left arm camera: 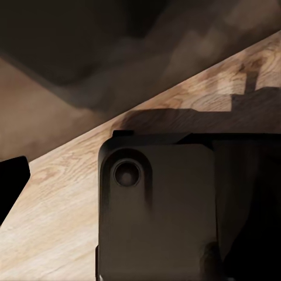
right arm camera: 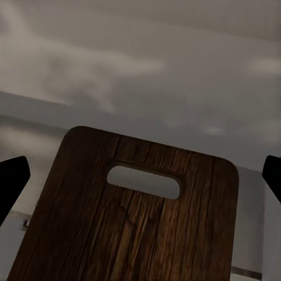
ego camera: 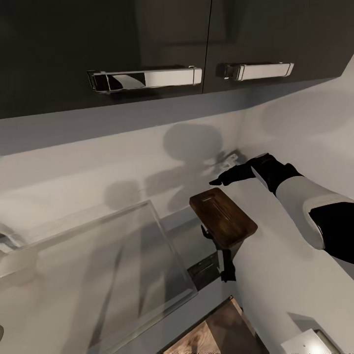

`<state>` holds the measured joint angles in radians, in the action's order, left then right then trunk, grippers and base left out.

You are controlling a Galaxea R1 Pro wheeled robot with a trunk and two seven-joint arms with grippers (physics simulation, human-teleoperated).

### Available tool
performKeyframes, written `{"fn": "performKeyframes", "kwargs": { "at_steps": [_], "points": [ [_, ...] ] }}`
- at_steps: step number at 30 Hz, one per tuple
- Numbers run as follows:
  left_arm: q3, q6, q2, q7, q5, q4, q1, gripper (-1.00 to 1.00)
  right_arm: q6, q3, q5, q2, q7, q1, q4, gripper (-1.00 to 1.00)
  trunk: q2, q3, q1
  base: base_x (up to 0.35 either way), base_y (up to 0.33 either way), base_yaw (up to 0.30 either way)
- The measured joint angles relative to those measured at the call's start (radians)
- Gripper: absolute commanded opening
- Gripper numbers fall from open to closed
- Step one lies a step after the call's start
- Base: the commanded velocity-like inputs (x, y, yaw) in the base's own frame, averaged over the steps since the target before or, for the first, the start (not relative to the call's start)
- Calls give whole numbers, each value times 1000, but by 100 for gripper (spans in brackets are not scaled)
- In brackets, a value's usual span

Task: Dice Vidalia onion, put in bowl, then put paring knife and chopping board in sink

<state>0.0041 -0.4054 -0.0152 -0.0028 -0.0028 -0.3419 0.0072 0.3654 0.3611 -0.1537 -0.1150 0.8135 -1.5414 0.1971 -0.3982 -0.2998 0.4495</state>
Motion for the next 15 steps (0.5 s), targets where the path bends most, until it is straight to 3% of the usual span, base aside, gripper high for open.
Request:
{"fn": "performKeyframes", "kwargs": {
  "at_steps": [15],
  "points": [
    [0,0,0,0,0,0,0,100,0,1,0,1,0,0,0,100,0,-24,0,0,0,0]
  ]
}}
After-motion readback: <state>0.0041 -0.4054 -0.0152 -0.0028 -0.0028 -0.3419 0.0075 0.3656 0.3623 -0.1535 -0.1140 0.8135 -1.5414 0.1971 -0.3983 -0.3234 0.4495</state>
